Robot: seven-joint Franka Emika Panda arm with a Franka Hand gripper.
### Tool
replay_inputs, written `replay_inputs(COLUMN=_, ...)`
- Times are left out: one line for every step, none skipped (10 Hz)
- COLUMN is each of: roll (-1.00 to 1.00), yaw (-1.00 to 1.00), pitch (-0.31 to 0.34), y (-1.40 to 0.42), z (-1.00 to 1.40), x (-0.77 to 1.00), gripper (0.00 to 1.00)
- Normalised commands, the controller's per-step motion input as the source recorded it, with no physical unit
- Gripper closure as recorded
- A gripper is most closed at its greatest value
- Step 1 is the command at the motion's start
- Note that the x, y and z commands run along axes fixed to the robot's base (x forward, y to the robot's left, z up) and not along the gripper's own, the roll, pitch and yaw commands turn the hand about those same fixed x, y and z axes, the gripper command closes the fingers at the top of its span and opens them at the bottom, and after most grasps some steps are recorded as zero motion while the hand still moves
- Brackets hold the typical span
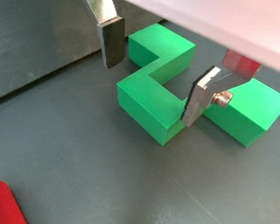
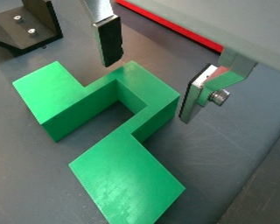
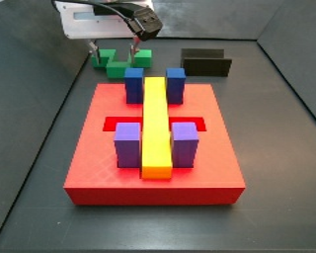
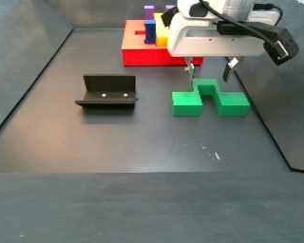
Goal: Pick up the green object. Move up. Place the green object on the fixture. Regrasp the green object. Move to above the board. Insert the green object.
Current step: Pick up the green object.
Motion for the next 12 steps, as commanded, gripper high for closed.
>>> replay_inputs(roll=0.0, yaw=0.0, pitch=-0.087, y=0.0, z=-0.21, x=0.0, gripper=0.0)
replay_inputs(roll=0.0, yaw=0.0, pitch=-0.09, y=0.0, z=-0.23, x=0.0, gripper=0.0)
replay_inputs(roll=0.0, yaw=0.0, pitch=-0.107, y=0.0, z=-0.23, x=0.0, gripper=0.0)
replay_inputs(roll=0.0, yaw=0.0, pitch=-0.099, y=0.0, z=-0.27, x=0.0, gripper=0.0)
replay_inputs(roll=0.06, yaw=-0.02, pitch=-0.049, y=0.0, z=-0.24, x=0.09, gripper=0.0)
replay_inputs(roll=0.1, yaw=-0.05, pitch=-0.007, y=0.0, z=-0.18, x=0.13, gripper=0.0)
replay_inputs(roll=0.11, yaw=-0.07, pitch=0.0, y=-0.01, z=-0.15, x=0.17, gripper=0.0)
replay_inputs(roll=0.09, yaw=-0.05, pitch=0.0, y=-0.02, z=-0.07, x=0.13, gripper=0.0)
replay_inputs(roll=0.08, yaw=-0.09, pitch=0.0, y=-0.09, z=-0.02, x=0.09, gripper=0.0)
replay_inputs(roll=0.08, yaw=-0.09, pitch=0.0, y=-0.09, z=-0.02, x=0.01, gripper=0.0)
replay_inputs(roll=0.08, yaw=-0.09, pitch=0.0, y=-0.07, z=-0.05, x=0.0, gripper=0.0)
replay_inputs(roll=0.08, yaw=-0.05, pitch=0.0, y=0.0, z=-0.01, x=0.0, gripper=0.0)
